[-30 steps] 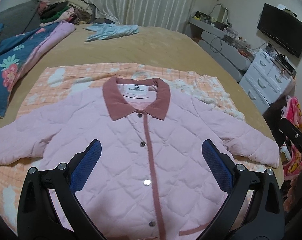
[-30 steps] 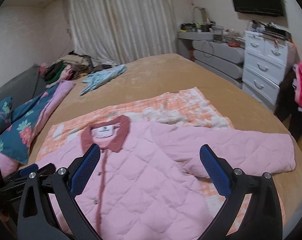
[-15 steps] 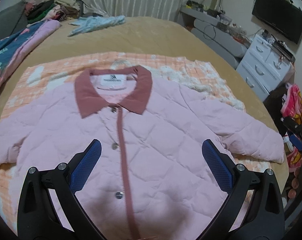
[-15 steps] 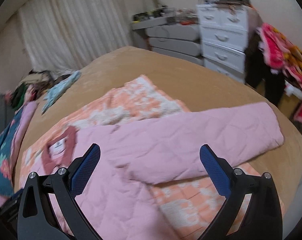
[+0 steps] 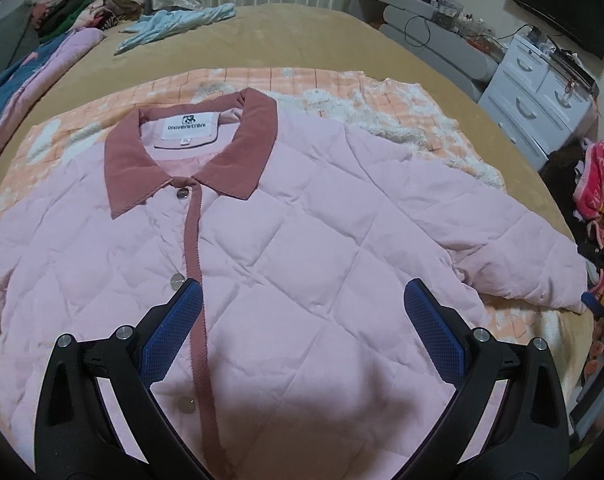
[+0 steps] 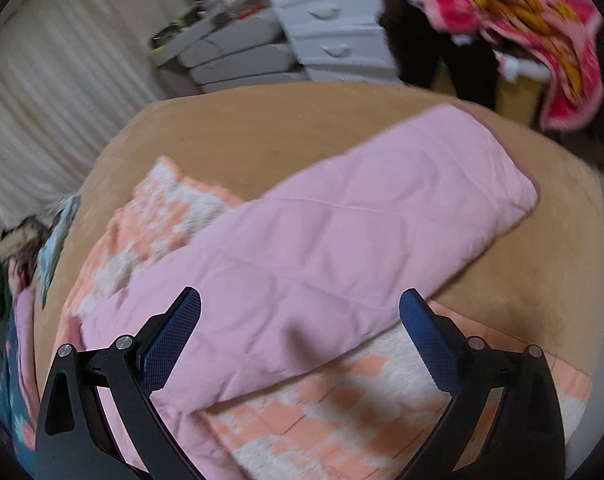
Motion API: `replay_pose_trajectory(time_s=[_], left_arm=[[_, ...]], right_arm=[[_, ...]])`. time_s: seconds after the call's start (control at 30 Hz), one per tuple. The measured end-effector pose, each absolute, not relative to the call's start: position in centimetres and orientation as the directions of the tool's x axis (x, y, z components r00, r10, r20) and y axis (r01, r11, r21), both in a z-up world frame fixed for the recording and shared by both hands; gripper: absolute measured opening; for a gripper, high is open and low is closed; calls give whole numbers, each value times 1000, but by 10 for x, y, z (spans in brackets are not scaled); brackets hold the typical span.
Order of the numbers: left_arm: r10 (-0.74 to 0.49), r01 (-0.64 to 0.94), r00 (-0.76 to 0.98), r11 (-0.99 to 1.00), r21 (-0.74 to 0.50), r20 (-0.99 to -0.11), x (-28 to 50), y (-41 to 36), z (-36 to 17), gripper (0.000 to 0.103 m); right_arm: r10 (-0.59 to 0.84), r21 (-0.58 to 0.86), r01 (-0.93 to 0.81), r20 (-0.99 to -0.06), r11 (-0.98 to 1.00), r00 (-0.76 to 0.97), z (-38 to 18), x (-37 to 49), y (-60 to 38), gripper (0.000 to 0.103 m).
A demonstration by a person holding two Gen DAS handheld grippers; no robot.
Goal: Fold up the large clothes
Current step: 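Reach the right gripper to a jacket sleeve cuff and grasp it, then lift the grasped sleeve up off the blanket with the right gripper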
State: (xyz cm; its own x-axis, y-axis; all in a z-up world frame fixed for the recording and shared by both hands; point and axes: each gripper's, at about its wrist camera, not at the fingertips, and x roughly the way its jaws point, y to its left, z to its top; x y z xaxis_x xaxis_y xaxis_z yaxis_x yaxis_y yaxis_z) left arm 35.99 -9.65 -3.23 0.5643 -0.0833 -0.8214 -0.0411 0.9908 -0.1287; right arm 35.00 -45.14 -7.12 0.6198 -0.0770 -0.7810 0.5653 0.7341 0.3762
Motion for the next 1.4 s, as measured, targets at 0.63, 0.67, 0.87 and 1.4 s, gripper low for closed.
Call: replay_pose_trajectory(time_s=[0.63,0.67,0.87,1.4], left_arm=[[-36,-98,547,990,-106,-837,383,-58,-54,94],[-34,-102,553,989,-108,-833,383,-53,-51,94],[-39,-116,573,985,-128,-819,384,-31,-32,94],[-48,-121,634,980,-160,-772,367,1,13,94]], right_arm=[[-69,556,717,-769,421,636,-150,346,-545,99],[-73,568,709,-757,419,649,-151,346,-548,96],[-95,630,682,-705,373,703,-151,335,-562,34],[-9,586,240,-369,774,930,2,350,-465,16]])
